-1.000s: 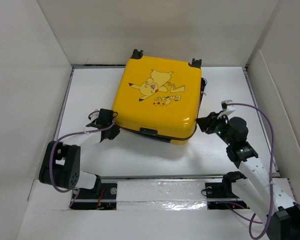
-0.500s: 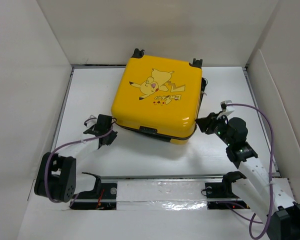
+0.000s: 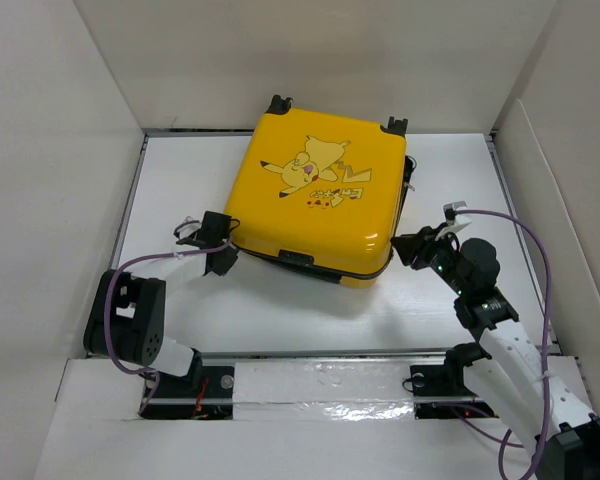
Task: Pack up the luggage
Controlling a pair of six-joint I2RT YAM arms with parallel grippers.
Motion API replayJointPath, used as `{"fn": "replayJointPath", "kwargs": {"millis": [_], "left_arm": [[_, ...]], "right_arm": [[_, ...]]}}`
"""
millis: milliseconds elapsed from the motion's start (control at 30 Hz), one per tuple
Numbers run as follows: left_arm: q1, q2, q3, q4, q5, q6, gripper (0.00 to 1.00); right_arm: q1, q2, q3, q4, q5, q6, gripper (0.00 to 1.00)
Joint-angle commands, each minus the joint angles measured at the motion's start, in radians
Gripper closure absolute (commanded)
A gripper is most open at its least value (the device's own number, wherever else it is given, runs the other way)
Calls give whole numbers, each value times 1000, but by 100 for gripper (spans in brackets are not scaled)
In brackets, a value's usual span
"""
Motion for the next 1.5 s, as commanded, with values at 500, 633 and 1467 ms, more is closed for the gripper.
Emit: {"fn": "replayJointPath", "kwargs": {"millis": [500,633,1467], "left_arm": [[-14,-335,21,159,4,8,93],[-14,-387,21,213,91,55,80],[104,-841,-475,670,331,29,1]], "right_arm": [[76,-164,121,-109,-16,-31,34],[101,-203,155,-184,9,-35,20],[128,-169,139,-191,4,-60,11]]}}
